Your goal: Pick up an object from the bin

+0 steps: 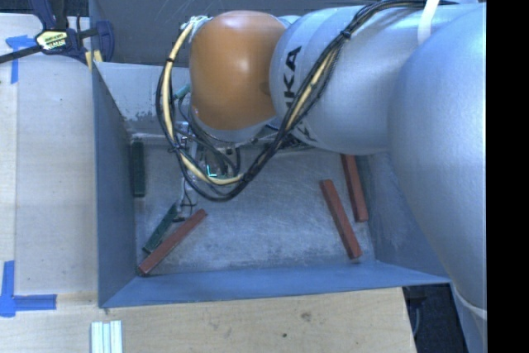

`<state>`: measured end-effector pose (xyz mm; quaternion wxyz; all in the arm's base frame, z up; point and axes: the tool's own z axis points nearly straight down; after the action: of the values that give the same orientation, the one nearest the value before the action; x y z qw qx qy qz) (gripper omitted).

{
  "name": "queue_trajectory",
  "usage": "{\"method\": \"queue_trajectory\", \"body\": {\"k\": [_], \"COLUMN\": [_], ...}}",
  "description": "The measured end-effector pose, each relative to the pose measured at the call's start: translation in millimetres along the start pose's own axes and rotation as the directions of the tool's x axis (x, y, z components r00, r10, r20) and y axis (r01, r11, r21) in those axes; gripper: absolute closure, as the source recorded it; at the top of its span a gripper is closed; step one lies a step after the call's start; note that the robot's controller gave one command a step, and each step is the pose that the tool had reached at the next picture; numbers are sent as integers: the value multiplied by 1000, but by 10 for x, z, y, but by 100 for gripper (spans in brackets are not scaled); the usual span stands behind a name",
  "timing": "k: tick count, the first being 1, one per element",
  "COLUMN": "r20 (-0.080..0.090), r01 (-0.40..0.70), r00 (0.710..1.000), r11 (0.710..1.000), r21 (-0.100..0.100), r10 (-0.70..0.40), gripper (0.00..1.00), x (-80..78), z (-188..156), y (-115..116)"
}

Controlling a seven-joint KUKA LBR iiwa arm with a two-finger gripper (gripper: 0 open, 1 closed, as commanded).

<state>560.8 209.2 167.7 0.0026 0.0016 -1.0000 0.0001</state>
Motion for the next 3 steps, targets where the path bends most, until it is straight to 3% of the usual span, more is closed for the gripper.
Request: {"method": "queue_trajectory", "body": {"k": [1, 2, 3], "r20": [8, 16, 4], "r01": [-4, 204, 630], "r00": [1000, 979, 776], "r11": [1000, 979, 776], "r21": [-2, 0, 2], "r10": [4, -204, -630], "gripper": [0, 0, 0], "x": [-23, 104, 290], "z": [-44, 352, 517], "y": [-10, 29, 163]}}
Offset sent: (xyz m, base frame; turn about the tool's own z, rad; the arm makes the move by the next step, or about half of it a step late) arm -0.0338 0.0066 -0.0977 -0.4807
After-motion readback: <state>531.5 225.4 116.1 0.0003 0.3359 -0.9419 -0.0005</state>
